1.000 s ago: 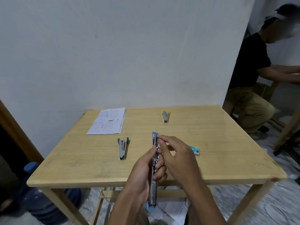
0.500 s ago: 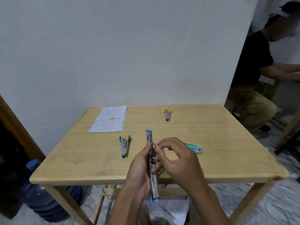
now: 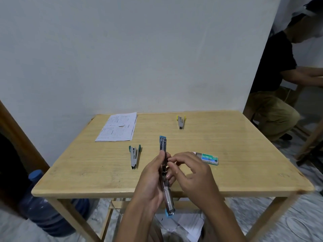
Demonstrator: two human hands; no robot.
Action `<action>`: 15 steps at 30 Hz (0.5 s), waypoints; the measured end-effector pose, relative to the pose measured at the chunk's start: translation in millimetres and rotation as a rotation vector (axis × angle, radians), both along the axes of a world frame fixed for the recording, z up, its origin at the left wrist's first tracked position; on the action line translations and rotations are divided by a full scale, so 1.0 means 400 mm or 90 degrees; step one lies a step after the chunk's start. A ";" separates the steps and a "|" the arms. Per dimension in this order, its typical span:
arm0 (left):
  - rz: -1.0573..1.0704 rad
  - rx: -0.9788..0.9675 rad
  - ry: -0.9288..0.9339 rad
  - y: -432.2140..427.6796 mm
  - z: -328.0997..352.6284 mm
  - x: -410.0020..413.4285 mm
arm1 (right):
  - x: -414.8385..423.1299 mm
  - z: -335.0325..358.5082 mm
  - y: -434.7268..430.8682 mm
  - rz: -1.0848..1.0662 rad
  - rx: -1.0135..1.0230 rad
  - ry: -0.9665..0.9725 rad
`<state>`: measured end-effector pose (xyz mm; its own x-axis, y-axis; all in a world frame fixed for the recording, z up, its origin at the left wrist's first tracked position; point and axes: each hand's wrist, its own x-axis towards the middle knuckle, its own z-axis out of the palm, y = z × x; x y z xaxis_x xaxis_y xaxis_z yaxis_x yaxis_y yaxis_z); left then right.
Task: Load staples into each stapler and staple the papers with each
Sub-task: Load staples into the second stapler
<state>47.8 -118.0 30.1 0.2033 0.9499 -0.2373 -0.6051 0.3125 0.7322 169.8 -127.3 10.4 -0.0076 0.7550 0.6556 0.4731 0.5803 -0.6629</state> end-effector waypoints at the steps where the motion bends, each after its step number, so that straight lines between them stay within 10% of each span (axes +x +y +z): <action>1: 0.009 -0.013 -0.004 0.000 0.002 0.001 | -0.001 0.000 -0.003 0.004 0.011 -0.007; 15: 0.021 -0.016 0.039 0.004 -0.008 0.022 | 0.015 -0.021 -0.009 -0.009 0.007 -0.008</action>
<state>56.5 -116.2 26.9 0.1570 0.9492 -0.2728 -0.5700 0.3127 0.7598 176.0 -130.9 1.9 -0.0050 0.7477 0.6640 0.4901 0.5807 -0.6501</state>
